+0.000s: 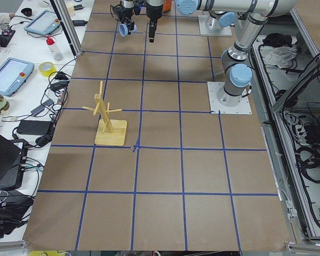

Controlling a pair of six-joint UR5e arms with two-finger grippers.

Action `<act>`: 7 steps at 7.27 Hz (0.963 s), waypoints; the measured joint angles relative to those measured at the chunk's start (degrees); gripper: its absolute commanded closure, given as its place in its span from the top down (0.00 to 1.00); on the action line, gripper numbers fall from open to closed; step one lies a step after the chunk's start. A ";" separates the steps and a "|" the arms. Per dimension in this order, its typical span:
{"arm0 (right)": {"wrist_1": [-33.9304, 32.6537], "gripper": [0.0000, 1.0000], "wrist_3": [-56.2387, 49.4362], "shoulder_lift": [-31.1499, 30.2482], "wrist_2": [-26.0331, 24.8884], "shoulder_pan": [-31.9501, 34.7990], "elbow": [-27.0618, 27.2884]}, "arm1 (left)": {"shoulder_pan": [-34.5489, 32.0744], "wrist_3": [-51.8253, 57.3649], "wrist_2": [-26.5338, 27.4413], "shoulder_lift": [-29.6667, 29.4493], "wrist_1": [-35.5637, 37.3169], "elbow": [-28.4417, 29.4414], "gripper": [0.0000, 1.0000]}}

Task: Flip cup
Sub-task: 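Grasp the white cup with the right gripper and lift it, then carry the cup toward the left gripper and set it on its side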

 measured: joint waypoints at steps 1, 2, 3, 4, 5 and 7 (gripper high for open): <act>-1.38 0.57 -2.75 0.56 -1.13 4.14 0.00 | 0.05 0.08 0.04 0.10 0.00 0.00 1.00; -4.49 0.57 -6.79 2.10 -2.09 7.51 -0.02 | 0.12 0.10 0.10 0.18 0.00 0.06 1.00; -7.88 0.55 -13.04 4.09 -3.25 9.72 -0.07 | 0.22 0.16 0.14 0.24 0.00 0.12 1.00; -9.63 0.56 -20.22 5.40 -4.05 11.09 -0.12 | 0.32 0.38 0.14 0.31 0.00 0.15 1.00; -10.37 0.56 -27.15 5.98 -4.54 12.04 0.05 | 0.36 0.64 0.08 0.35 0.00 0.17 1.00; -10.74 0.57 -34.03 6.34 -4.76 13.15 0.75 | 0.44 0.92 -0.03 0.33 0.00 0.18 1.00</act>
